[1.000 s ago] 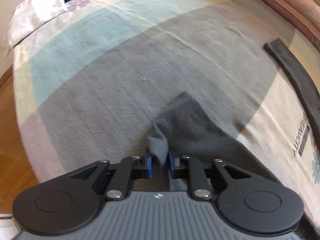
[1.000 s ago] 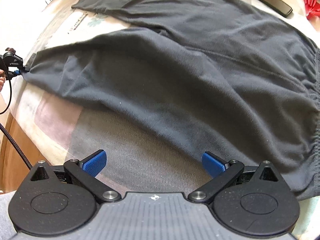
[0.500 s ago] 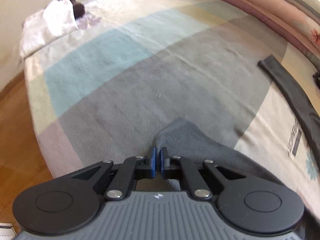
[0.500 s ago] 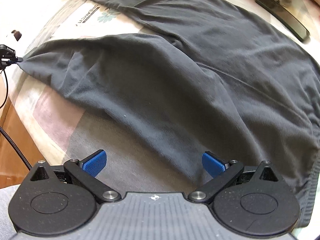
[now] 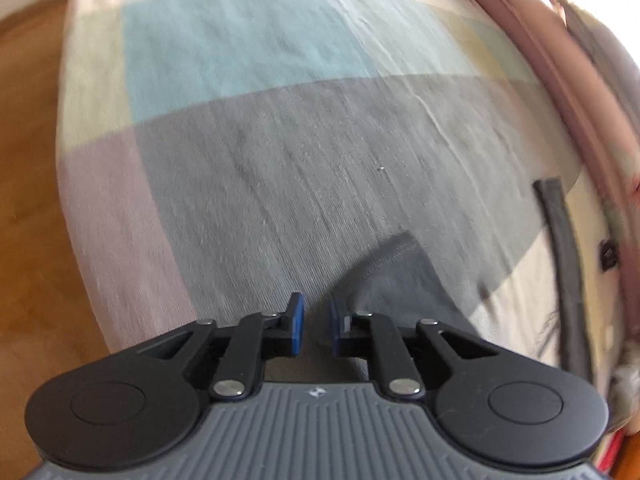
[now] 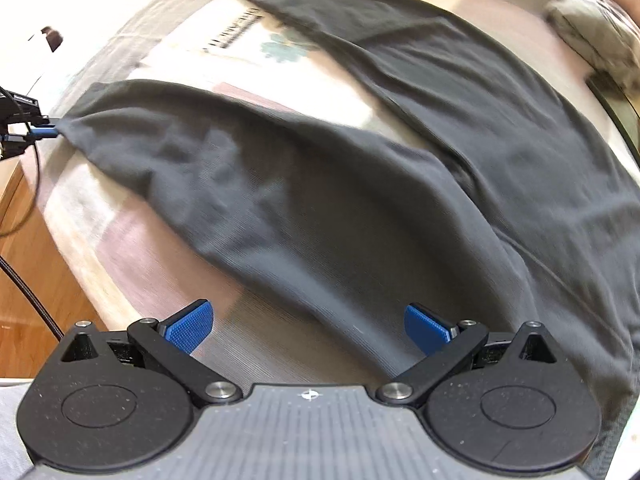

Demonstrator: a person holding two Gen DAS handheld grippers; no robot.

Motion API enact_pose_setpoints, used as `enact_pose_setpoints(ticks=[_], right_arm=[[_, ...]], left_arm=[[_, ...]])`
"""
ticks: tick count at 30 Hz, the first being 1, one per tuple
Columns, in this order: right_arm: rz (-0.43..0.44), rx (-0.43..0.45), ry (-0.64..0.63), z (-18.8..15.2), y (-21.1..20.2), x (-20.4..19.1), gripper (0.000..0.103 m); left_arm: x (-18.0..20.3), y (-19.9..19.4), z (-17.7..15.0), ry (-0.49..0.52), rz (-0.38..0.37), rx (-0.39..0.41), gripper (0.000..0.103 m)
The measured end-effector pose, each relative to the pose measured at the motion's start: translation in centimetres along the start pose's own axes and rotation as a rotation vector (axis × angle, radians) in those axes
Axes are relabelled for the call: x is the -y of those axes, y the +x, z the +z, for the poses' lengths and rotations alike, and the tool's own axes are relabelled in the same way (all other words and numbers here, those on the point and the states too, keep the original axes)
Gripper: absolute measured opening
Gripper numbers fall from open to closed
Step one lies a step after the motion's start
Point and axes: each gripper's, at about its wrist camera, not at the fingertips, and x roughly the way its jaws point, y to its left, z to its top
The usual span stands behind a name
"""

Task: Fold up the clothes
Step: 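Open the left gripper and release the fabric onto the pants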

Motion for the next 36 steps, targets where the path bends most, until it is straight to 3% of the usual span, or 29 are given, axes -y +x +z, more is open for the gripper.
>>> enact_pose_setpoints(ticks=[5, 12, 14, 17, 20, 24, 30, 33, 36], right_arm=[[0.015, 0.004, -0.092, 2.6, 0.1, -3.4, 0.103], [0.018, -0.002, -0.189, 4.8, 1.0, -6.6, 0.103], [0.020, -0.005, -0.197, 5.0, 1.1, -6.9, 0.103], [0.021, -0.009, -0.206, 5.3, 1.4, -7.4, 0.103], [0.023, -0.013, -0.215, 5.5, 1.6, -7.8, 0.103], [0.025, -0.019, -0.226, 5.7, 1.9, -8.3, 0.103], [0.024, -0.050, -0.191, 5.6, 3.1, -8.3, 0.103], [0.003, -0.059, -0.174, 5.5, 3.4, -7.9, 0.103], [-0.023, -0.054, -0.132, 5.3, 3.5, -6.9, 0.103]], left_arm=[[-1.6, -0.4, -1.5, -0.068, -0.060, -0.035, 0.023], [-0.8, 1.0, -2.5, 0.012, -0.108, -0.020, 0.026], [-1.0, 0.8, -1.5, -0.026, -0.133, 0.034, 0.026], [-2.5, -0.7, 0.5, -0.116, -0.133, 0.179, 0.026], [-3.6, -2.1, 2.4, -0.126, -0.123, 0.238, 0.026], [-1.3, -2.1, 2.6, -0.006, -0.159, 0.190, 0.028], [5.3, 1.8, -0.8, 0.307, -0.273, -0.015, 0.031], [7.4, 3.9, -2.3, 0.447, -0.182, -0.055, 0.032], [7.4, 3.6, -2.0, 0.492, -0.091, 0.004, 0.027]])
